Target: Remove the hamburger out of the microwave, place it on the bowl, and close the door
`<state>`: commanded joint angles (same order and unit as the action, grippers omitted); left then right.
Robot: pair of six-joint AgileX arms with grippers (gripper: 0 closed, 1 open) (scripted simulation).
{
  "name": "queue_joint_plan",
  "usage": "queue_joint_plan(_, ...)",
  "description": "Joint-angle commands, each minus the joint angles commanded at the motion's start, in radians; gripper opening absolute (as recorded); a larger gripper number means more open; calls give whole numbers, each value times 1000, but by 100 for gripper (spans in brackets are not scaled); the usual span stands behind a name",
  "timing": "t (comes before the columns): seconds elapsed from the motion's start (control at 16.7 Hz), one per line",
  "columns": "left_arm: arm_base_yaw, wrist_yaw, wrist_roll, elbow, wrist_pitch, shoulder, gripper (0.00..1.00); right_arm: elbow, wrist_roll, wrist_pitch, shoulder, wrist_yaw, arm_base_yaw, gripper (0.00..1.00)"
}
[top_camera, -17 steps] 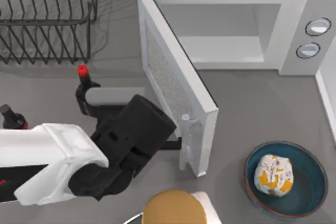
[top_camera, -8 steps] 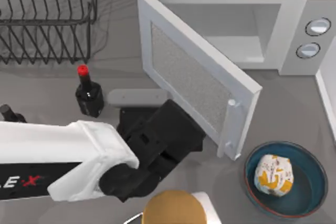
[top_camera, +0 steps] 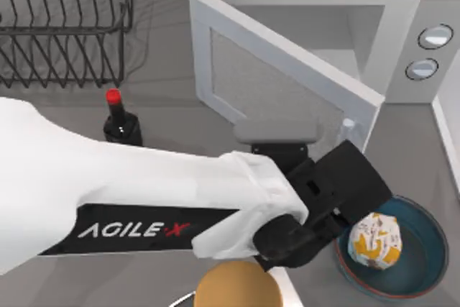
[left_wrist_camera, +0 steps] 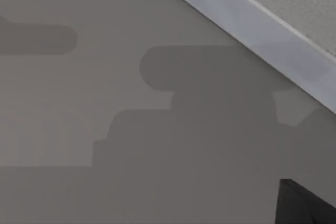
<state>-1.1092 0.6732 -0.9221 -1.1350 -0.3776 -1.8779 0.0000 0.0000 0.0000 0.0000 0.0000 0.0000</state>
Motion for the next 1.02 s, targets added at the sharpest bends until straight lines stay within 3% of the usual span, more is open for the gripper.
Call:
queue_joint_plan(0.48,-14,5,-20,-50,-30,-41,0,0,0,0,0,0,0,100)
queue_joint_plan(1.02,-102,37,-123,-492,-247,-314,0,0,0,0,0,0,0,100)
